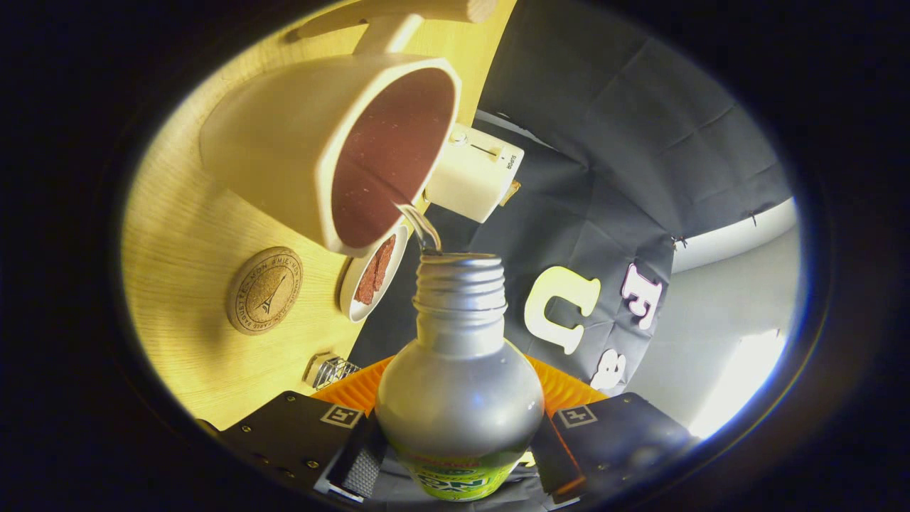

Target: Take the bottle from table, then pour the juice into the cup, finally place the bottle on the coaster

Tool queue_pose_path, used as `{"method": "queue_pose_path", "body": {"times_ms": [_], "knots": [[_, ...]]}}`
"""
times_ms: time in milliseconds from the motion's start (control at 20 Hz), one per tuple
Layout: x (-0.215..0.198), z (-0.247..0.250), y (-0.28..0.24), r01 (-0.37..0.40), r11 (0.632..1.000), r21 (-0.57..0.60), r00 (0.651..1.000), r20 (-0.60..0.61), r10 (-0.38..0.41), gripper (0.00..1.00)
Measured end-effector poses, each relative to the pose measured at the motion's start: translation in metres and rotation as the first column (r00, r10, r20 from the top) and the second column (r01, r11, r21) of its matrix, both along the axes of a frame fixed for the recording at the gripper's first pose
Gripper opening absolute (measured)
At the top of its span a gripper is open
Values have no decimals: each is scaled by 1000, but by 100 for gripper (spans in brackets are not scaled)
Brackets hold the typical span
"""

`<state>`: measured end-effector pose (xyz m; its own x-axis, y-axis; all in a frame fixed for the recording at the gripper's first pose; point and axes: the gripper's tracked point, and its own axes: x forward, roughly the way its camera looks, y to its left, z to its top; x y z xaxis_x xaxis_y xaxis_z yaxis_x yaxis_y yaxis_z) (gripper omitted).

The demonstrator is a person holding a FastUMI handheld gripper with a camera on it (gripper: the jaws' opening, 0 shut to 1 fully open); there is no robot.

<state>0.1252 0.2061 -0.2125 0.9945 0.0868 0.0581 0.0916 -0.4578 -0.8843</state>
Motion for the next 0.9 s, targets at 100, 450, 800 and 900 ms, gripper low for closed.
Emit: {"method": "queue_pose_path", "body": {"times_ms": [100,450,800,900], "knots": [[0,0,-1,4,1000,-1,1000,0,-4,84],[-4,-5,3,19,999,-33,1000,-6,-19,83],[-11,-12,10,19,996,-85,1000,-16,-20,83],[-9,-11,9,20,996,-85,1000,-21,-22,83]]}}
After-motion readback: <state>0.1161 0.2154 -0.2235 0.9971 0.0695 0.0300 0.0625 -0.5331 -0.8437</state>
